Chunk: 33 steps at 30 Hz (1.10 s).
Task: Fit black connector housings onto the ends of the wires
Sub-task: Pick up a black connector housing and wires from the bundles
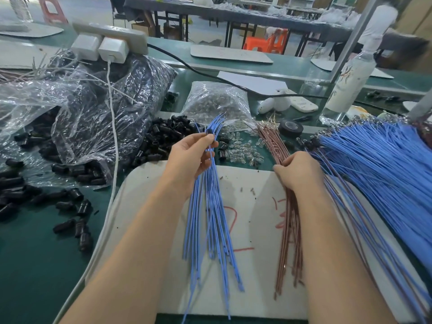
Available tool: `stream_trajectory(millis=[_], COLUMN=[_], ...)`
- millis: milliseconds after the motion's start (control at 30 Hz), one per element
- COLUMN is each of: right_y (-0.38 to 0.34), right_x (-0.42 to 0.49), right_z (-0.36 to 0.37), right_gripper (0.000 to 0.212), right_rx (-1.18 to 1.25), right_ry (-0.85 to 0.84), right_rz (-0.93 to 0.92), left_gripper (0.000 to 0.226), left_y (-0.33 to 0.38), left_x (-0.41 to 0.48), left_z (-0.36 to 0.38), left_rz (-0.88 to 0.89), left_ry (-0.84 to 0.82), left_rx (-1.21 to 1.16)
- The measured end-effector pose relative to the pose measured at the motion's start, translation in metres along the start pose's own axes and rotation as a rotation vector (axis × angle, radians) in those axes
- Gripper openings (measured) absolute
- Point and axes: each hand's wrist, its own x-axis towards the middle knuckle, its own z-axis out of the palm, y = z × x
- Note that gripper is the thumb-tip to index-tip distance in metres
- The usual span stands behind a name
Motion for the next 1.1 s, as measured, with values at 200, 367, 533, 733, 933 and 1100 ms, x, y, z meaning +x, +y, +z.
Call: stream_trajectory(millis=[200,367,533,733,933,1100], right_y=[0.002,-0.013,-0.039,-0.029,-0.025,-0.035], right_x=[-0.003,-0.012,-0.026,-0.025,-0.019,-0.03], right_z=[0.001,-0.02,-0.033,-0.027,0.001,0.019], right_gripper=[0.011,0.005,0.03,0.017,0.012,0.018], right_rx=[0.208,0.756,1.264,1.72,1.493,0.885], right_ry=[0.161,0.232,-0.138,-0.254,0.123,-0.304], right_rz=[-0.105,-0.19,-0.258,-0.205,-0.075,-0.334], left_gripper=[0.011,0.006,0.011,0.014,0.007,0.007], left_y=[-0.001,-0.001,-0.004,0.0,-0.012,-0.012], left_x=[-0.001,-0.002,-0.013,-0.018,-0.007,-0.006], left_z=[0.001,0.002,0.007,0.005,0.007,0.008], left_rz=[0.0,-0.002,-0.087,-0.143,-0.029,0.073], left_ry=[-0.051,-0.158,-0.609,-0.843,-0.508,-0.389], left_rx=[0.05,0.062,0.011,-0.066,0.247,0.323])
